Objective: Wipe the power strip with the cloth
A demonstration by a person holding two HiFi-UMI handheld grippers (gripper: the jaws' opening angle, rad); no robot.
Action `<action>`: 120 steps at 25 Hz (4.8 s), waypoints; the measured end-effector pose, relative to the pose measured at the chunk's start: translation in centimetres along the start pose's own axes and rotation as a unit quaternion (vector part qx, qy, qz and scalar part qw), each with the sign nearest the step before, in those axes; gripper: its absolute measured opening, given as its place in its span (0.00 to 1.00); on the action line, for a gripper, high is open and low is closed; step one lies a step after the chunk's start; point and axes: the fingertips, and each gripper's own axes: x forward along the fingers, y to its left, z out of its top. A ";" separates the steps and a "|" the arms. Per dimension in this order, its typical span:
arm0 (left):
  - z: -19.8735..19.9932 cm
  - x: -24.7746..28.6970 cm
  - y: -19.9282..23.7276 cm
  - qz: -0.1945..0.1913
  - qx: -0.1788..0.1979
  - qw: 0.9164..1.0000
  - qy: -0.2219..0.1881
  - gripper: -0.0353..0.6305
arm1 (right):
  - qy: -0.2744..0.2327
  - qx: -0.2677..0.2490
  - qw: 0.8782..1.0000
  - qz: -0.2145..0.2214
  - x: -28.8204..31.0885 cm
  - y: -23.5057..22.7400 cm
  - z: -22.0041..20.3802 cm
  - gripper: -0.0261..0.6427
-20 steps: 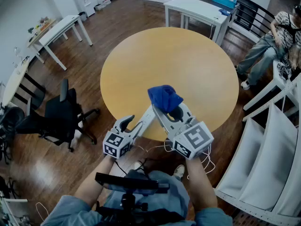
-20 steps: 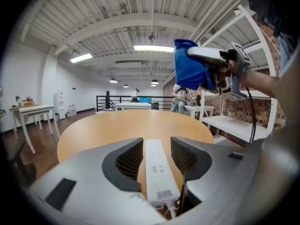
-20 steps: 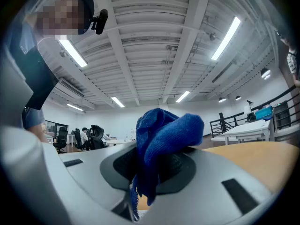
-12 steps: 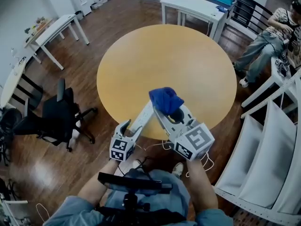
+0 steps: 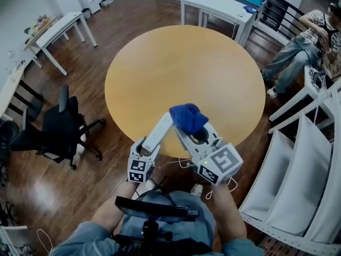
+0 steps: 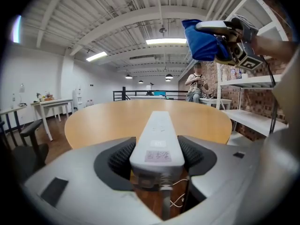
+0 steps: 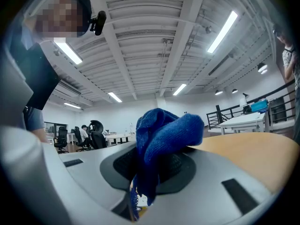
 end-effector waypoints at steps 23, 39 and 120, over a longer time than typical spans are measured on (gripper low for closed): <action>5.6 0.4 -0.7 -0.028 0.042 0.999 -0.011 0.50 | 0.013 0.008 0.999 0.032 1.4 1.3 -0.5 0.14; 21.7 -4.4 -2.8 -0.037 0.178 0.973 -0.140 0.49 | -0.012 0.010 0.988 0.153 5.1 8.7 4.2 0.14; 26.2 -7.9 0.3 -0.068 0.077 0.981 -0.167 0.49 | -0.098 -0.052 0.992 0.065 3.2 2.5 8.0 0.14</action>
